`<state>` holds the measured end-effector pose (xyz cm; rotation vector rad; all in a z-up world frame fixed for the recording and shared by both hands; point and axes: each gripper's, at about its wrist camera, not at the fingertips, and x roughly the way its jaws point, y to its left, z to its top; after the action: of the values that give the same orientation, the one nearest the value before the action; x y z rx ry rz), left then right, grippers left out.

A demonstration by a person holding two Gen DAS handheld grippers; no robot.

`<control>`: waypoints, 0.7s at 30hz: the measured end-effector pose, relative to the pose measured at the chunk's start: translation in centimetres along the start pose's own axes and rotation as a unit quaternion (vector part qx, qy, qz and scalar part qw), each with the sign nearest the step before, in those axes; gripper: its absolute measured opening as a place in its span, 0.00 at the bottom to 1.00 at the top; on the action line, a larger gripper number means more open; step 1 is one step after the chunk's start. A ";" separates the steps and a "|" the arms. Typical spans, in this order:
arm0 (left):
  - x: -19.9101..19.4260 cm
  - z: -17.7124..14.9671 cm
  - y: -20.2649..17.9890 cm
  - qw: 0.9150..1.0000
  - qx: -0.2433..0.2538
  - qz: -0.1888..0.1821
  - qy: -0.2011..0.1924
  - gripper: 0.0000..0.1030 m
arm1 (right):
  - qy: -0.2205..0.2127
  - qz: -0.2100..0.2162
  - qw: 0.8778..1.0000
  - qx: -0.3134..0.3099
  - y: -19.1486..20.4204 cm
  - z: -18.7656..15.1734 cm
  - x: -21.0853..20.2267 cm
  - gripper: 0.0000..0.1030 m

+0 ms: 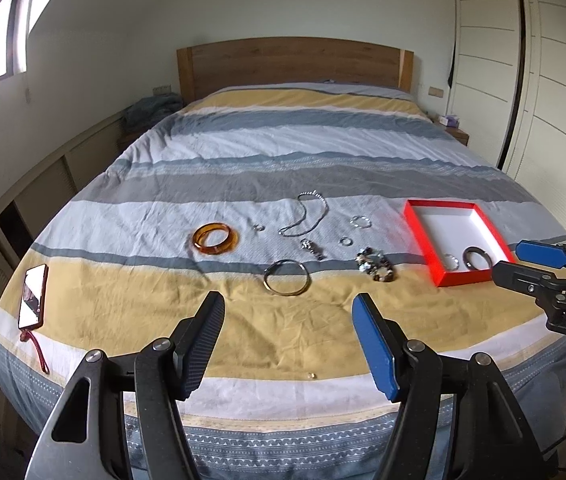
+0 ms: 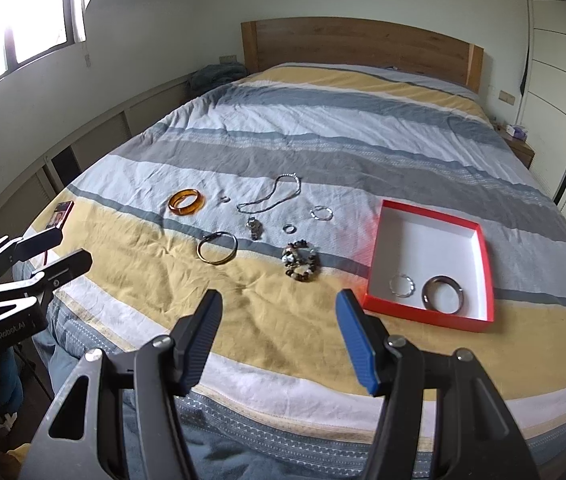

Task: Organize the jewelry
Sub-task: 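Withdraw both grippers from the box back toward the remaining jewelry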

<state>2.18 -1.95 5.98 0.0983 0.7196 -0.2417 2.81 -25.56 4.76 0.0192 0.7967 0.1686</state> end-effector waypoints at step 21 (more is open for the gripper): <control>10.3 -1.7 3.5 0.994 -0.043 0.003 0.099 0.64 | 0.068 0.027 0.997 -0.007 -0.4 0.5 9.7 0.56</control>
<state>9.47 -0.21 -2.13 0.0425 0.9253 -0.1964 9.90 -24.40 -1.85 0.0159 0.9317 0.2285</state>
